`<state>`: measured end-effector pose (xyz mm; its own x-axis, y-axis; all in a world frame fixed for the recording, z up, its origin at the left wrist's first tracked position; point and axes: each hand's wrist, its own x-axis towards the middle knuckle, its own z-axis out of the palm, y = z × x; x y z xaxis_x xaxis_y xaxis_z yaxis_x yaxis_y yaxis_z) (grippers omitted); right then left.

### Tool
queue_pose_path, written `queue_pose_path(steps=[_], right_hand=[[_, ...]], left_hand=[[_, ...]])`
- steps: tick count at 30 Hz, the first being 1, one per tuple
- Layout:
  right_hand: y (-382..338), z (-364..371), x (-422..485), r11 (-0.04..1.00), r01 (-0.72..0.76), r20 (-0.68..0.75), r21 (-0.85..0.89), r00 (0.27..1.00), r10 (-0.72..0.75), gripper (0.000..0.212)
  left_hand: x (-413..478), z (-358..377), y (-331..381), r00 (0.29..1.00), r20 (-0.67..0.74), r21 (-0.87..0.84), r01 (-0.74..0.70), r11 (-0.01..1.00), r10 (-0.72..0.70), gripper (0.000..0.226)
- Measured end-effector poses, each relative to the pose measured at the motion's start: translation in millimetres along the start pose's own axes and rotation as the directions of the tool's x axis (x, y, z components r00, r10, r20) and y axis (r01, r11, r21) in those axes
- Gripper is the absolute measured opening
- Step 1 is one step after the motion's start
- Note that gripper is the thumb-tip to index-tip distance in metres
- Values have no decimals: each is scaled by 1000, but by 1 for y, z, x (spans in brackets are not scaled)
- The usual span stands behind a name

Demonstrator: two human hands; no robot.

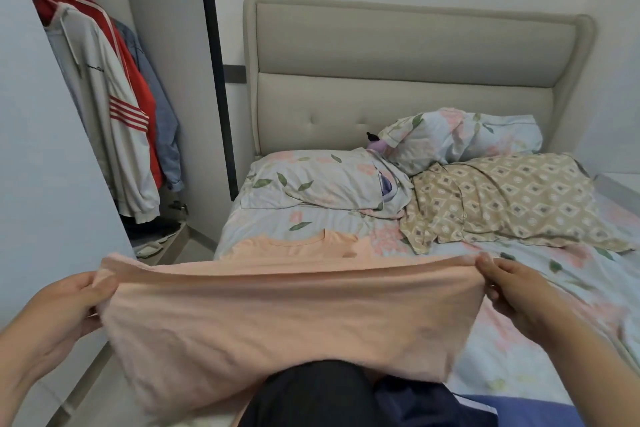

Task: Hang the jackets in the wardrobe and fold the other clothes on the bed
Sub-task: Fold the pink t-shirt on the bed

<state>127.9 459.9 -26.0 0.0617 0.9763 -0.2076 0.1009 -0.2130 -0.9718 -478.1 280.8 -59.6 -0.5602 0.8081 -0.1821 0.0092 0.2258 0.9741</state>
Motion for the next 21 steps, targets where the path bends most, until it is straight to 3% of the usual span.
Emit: queue_pose_path(steps=[4, 7, 13, 16, 21], right_hand=[[10, 32, 39, 998, -39, -97, 53, 994, 44, 24], [13, 52, 71, 994, -96, -162, 52, 981, 103, 28], [21, 109, 135, 861, -275, -55, 428, 943, 329, 22], [31, 136, 168, 855, -265, -77, 446, 940, 332, 20], [45, 172, 231, 877, -275, -100, 394, 936, 338, 27]], left_hand=[[24, 26, 0, 988, -148, -4, 48, 999, -48, 15], [50, 47, -2, 961, -188, -187, 168, 968, -203, 12], [113, 97, -7, 909, -136, -527, 270, 806, -393, 16], [160, 119, -23, 894, -197, -536, 247, 808, -404, 27], [246, 141, -57, 869, -258, -492, 258, 832, -422, 21]])
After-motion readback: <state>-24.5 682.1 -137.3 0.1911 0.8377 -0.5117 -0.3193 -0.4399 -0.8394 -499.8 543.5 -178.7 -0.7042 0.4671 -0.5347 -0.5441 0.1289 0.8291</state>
